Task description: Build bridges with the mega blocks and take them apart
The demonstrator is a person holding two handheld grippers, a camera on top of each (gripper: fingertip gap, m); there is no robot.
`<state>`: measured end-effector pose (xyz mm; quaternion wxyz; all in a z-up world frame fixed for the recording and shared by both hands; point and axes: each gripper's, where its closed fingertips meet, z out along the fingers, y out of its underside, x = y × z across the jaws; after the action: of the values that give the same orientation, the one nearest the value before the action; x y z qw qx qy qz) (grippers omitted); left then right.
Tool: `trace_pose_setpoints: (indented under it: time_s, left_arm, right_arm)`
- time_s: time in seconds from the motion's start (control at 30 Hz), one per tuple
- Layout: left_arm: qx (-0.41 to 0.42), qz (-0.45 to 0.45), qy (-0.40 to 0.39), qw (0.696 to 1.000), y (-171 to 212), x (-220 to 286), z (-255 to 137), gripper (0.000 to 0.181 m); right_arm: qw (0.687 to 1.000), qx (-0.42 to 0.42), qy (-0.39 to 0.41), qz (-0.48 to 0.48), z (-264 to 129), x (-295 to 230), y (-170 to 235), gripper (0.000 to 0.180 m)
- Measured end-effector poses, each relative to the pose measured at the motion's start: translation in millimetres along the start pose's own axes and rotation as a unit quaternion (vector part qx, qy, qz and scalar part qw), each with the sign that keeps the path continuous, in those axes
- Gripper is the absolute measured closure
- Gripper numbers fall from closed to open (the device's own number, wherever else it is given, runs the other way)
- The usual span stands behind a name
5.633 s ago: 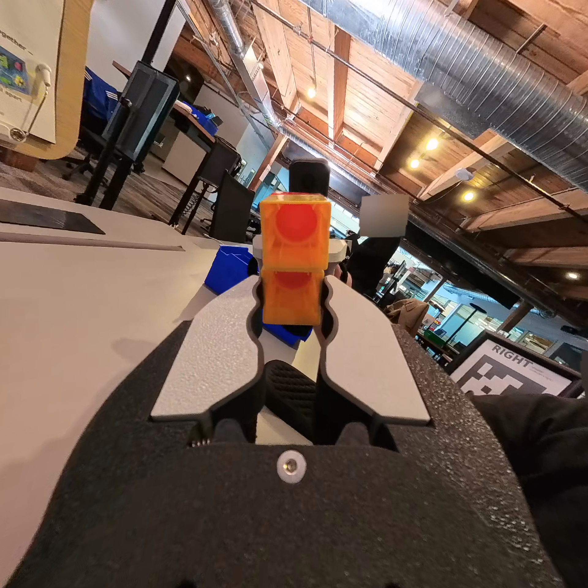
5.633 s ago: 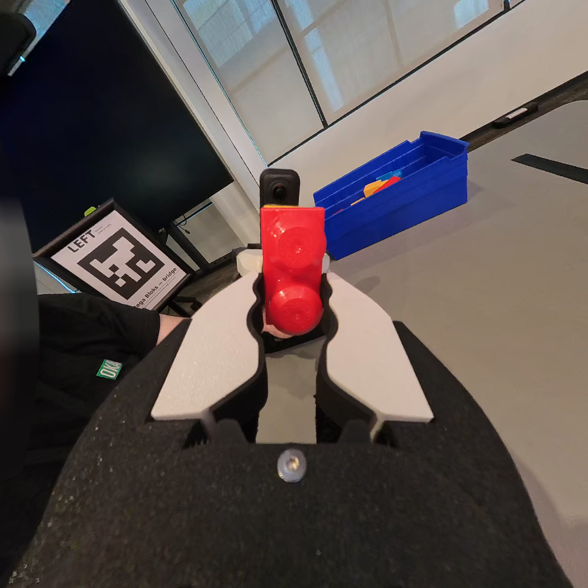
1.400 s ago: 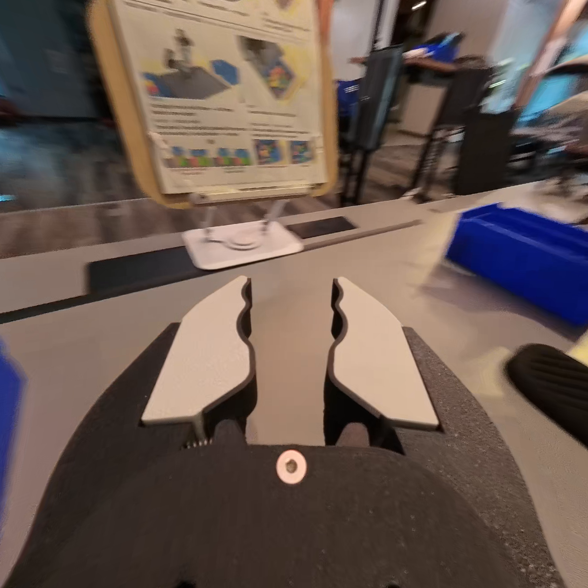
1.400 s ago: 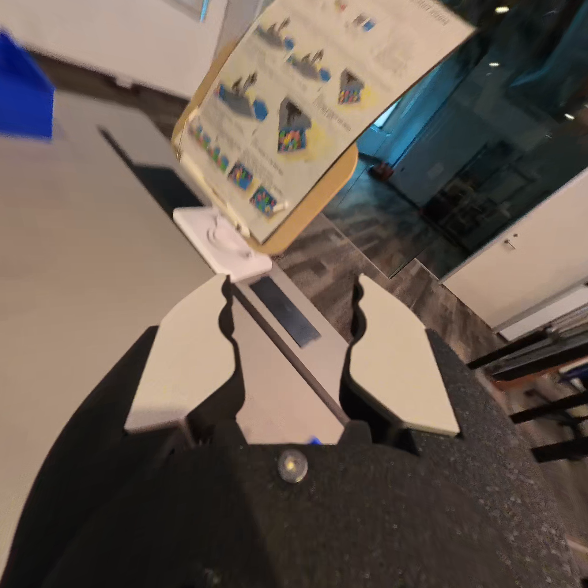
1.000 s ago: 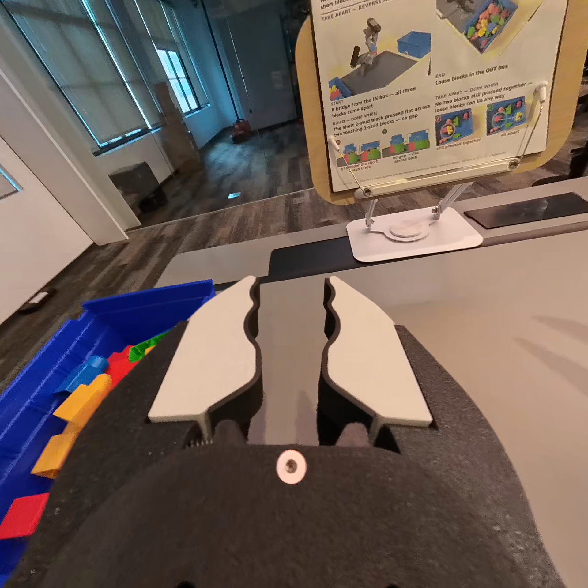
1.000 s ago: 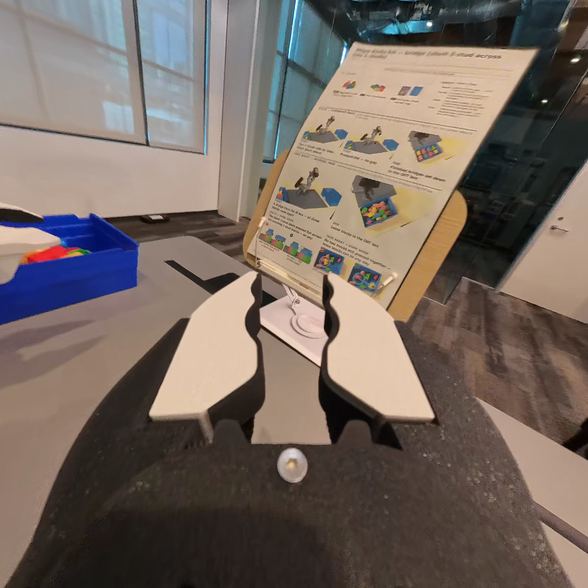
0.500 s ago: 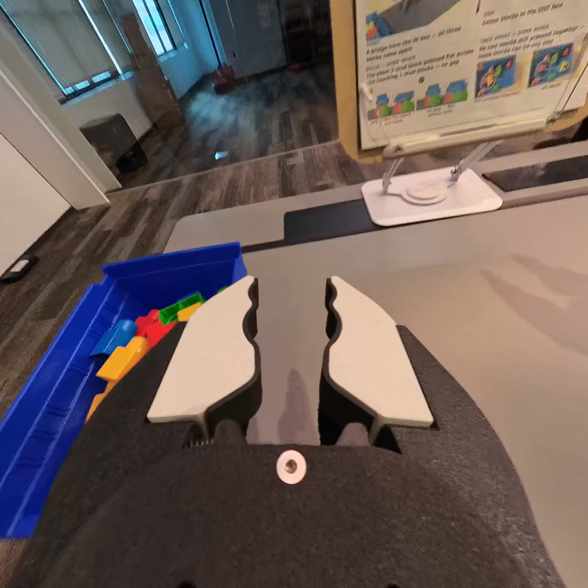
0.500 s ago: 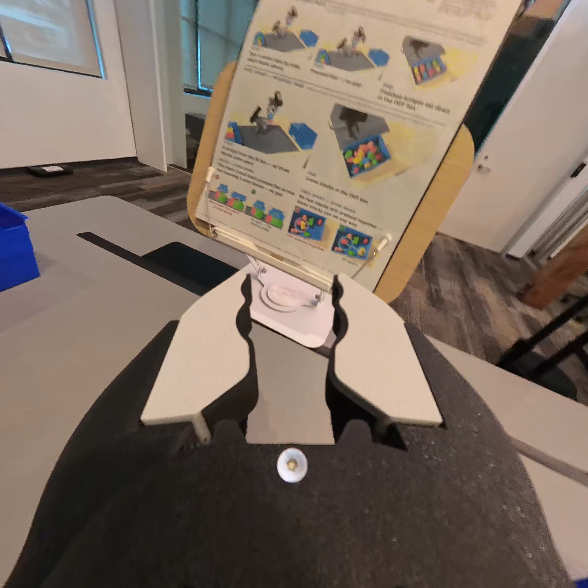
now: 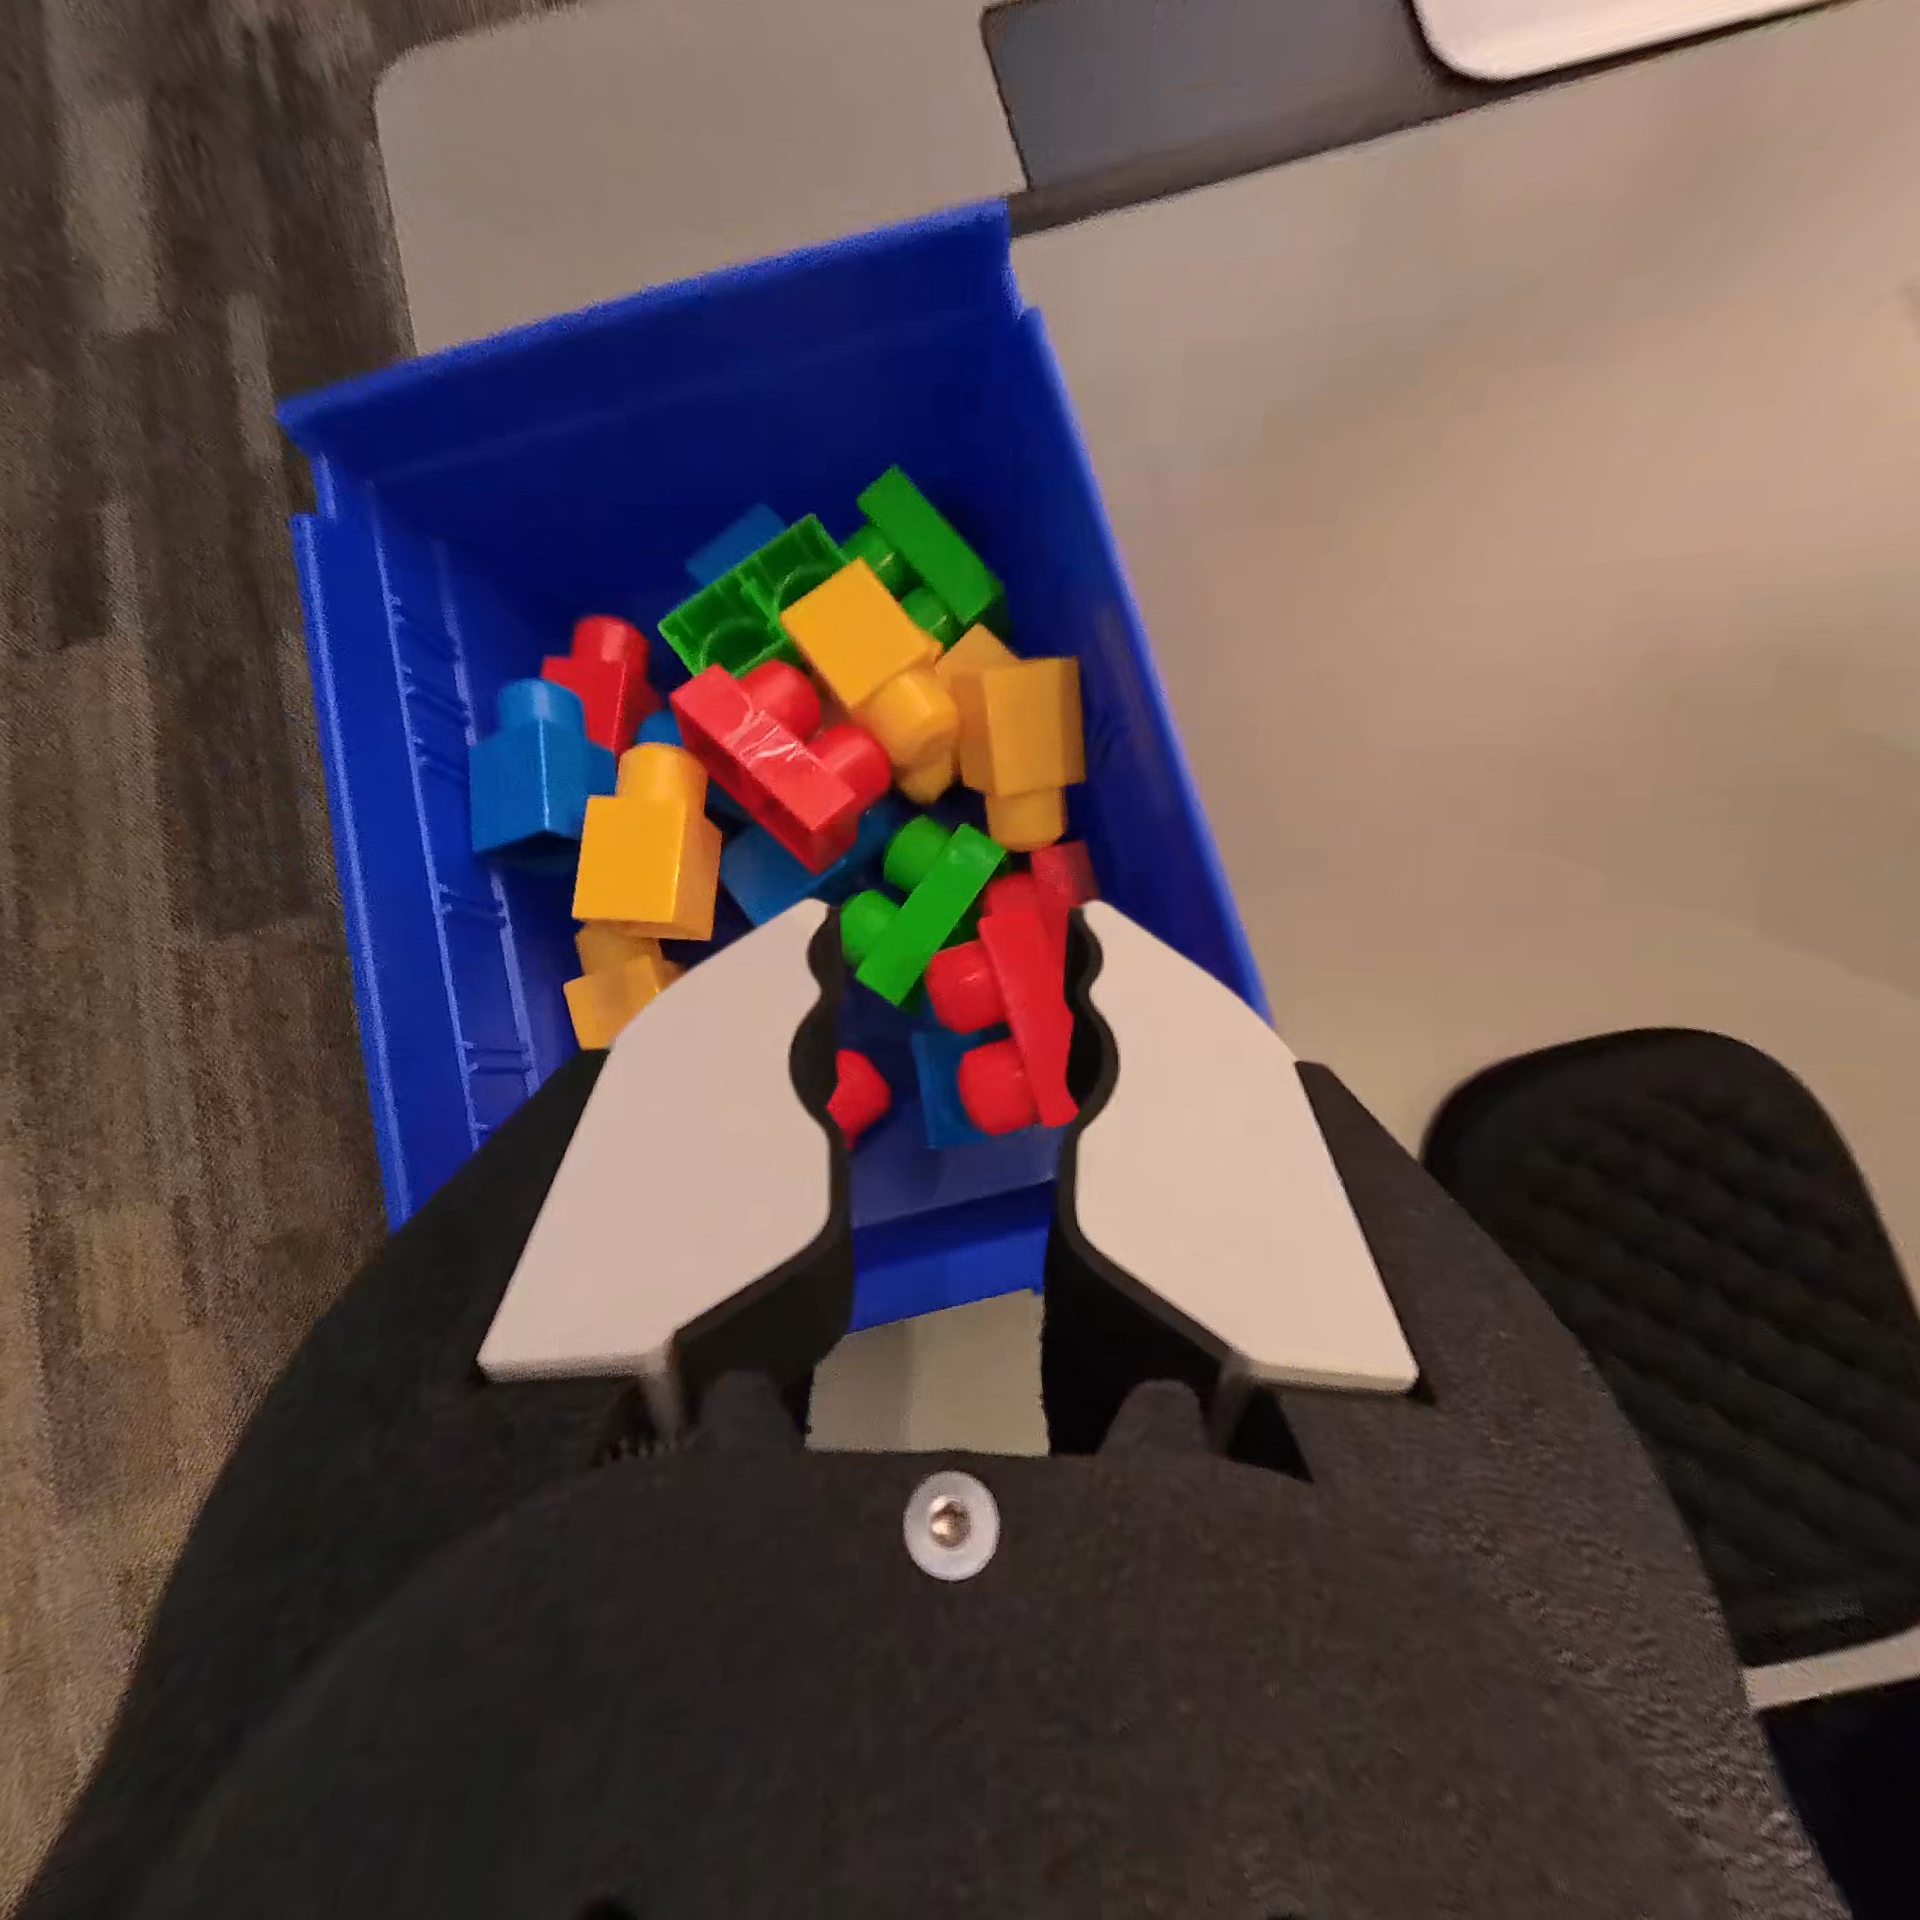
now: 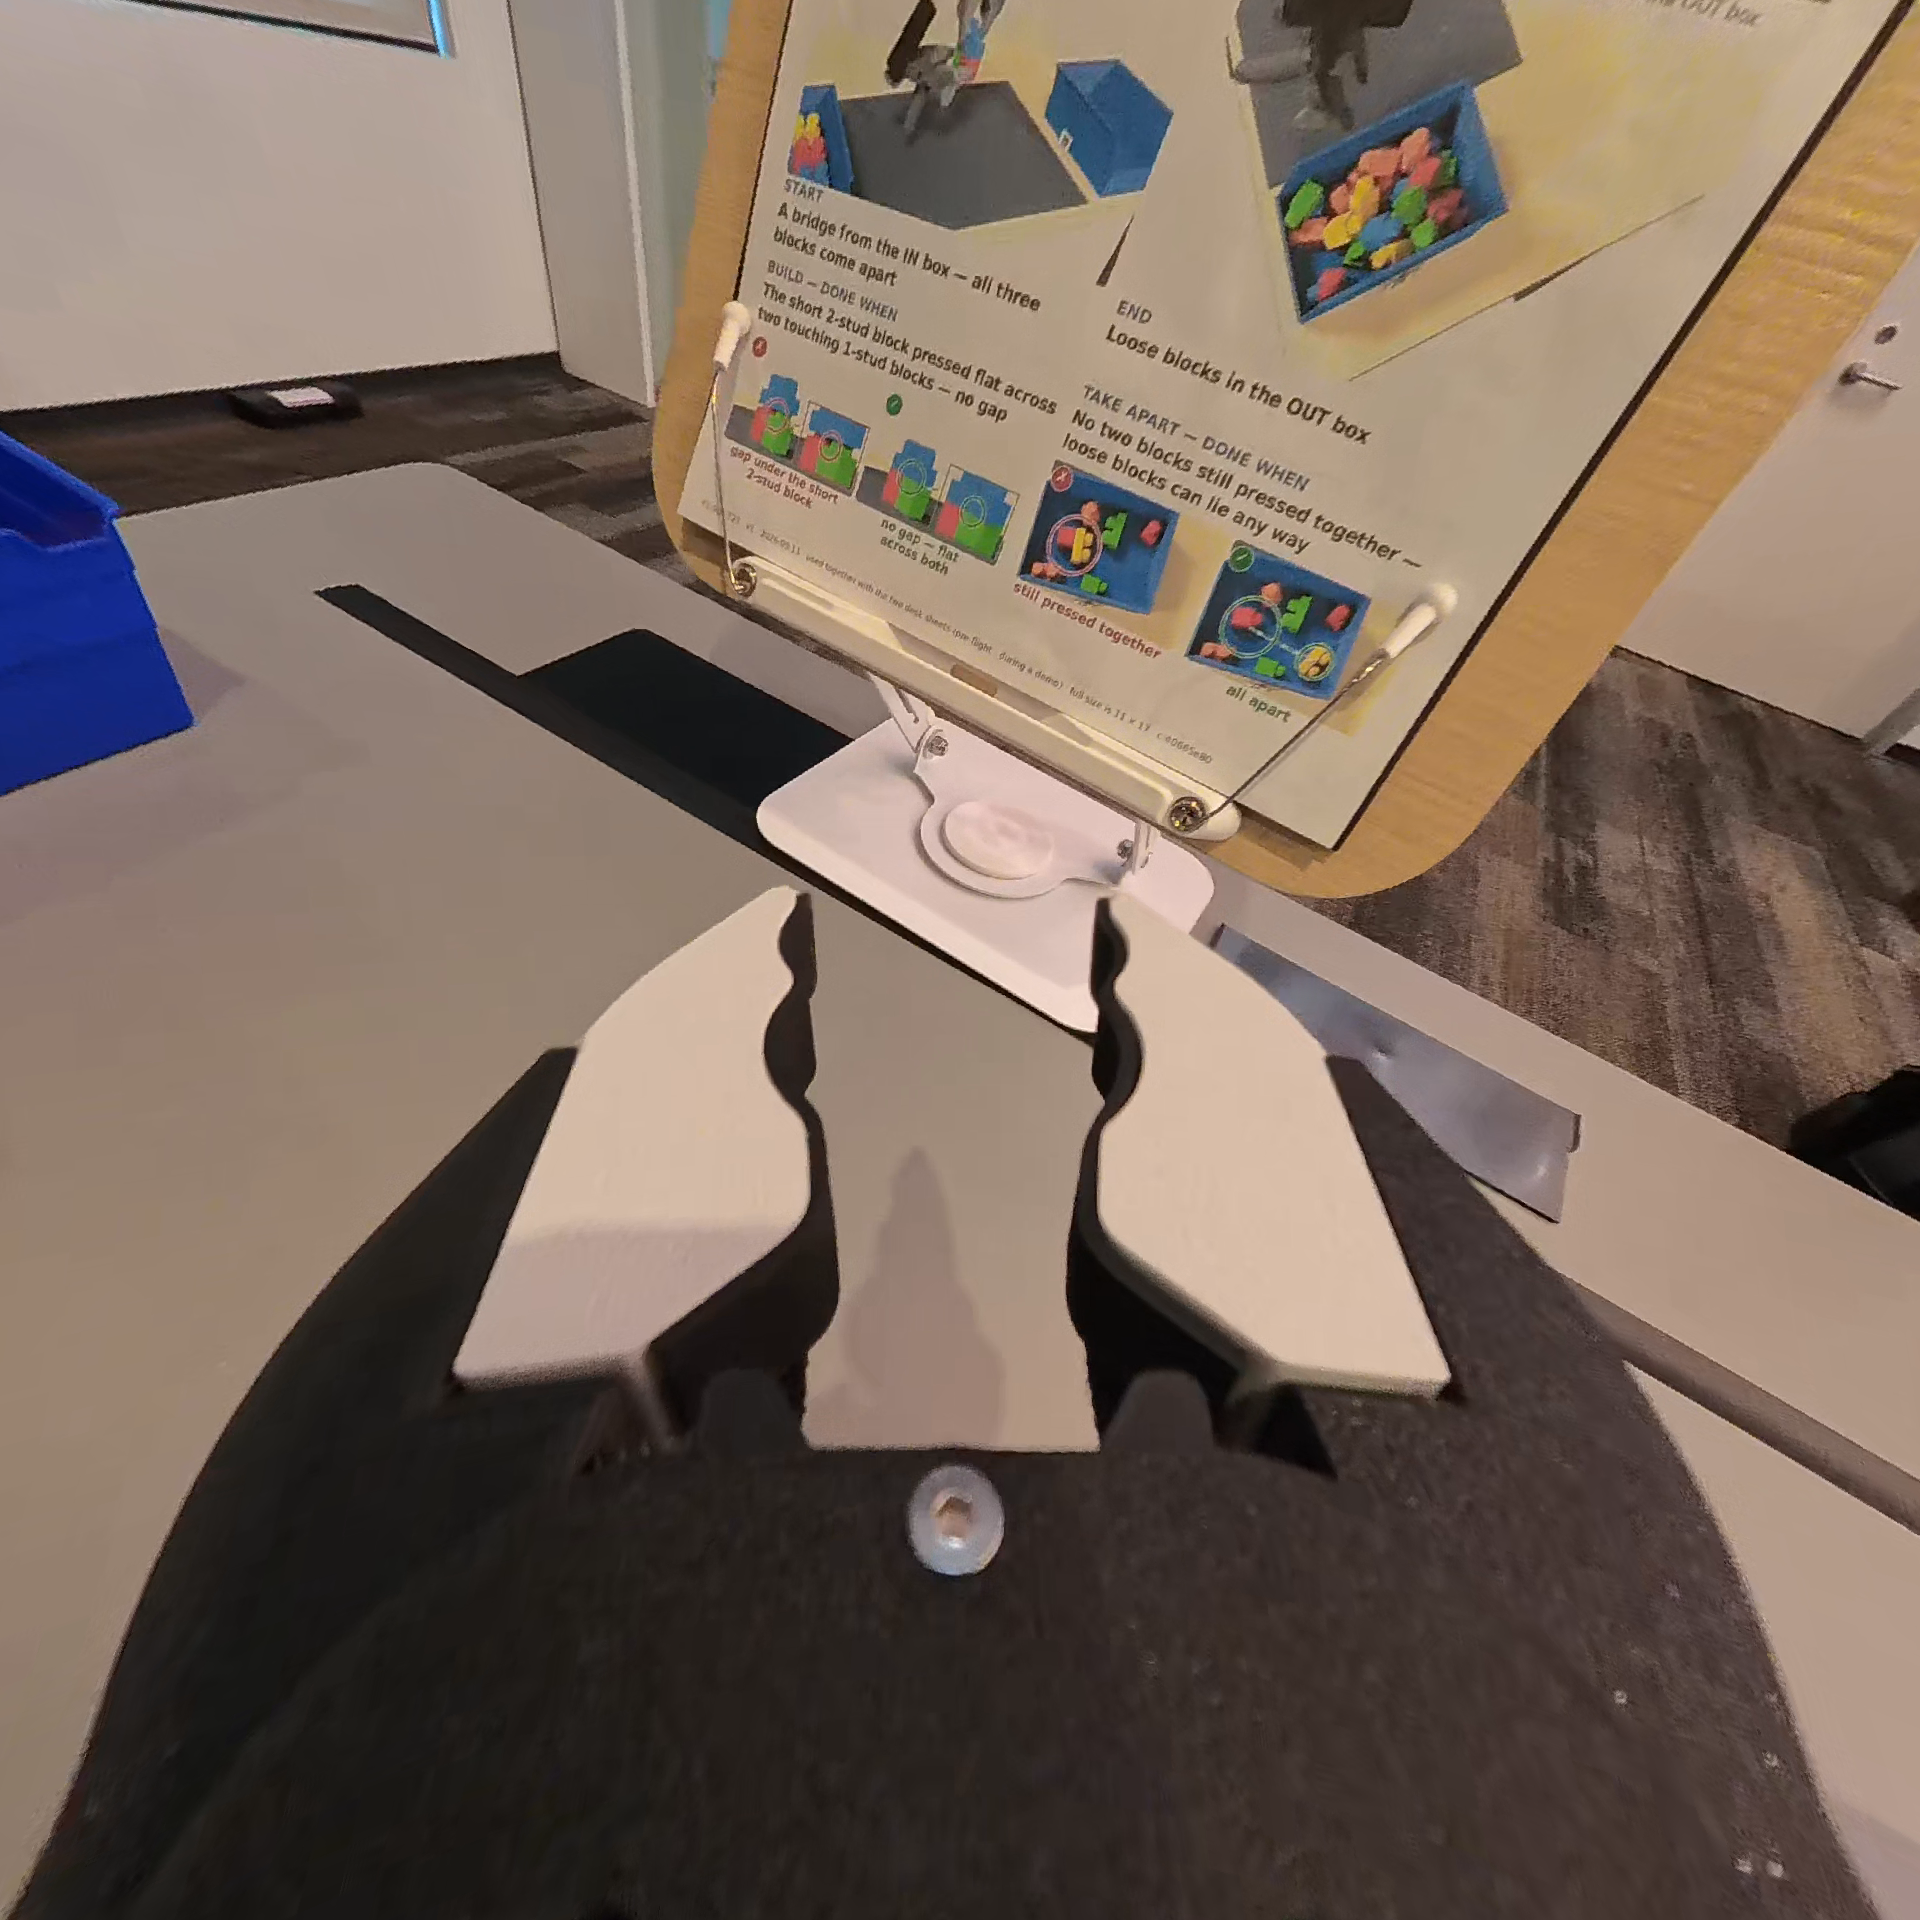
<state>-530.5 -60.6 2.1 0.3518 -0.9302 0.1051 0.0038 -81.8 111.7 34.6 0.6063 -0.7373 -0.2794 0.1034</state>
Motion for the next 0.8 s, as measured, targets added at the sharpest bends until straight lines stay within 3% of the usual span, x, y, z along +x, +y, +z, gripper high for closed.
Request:
trace_pose_setpoints:
  time_s: [0.2, 0.47, 0.6, 0.8]
  left_arm:
    - [-0.084, 0.028, -0.076, 0.993, 26.9, -43.8, 35.7, 0.135]
    - [-0.167, 0.087, -0.12, 0.975, 38.7, -85.6, 76.7, 0.133]
    - [-0.192, 0.085, -0.122, 0.97, 45.2, -97.5, 91.4, 0.132]
    - [-0.183, 0.042, -0.099, 0.977, 46.8, -102.4, 104.8, 0.143]
  right_arm:
    - [1.0, -0.017, -0.012, 0.005, 5.1, 4.8, 12.5, 0.129]
    - [0.999, -0.028, -0.028, 0.012, 7.4, 10.1, 21.4, 0.13]
    - [0.999, -0.029, -0.038, 0.014, 8.2, 10.7, 22.6, 0.131]
    - [0.998, -0.043, -0.052, 0.008, 14.6, 3.2, 31.2, 0.133]
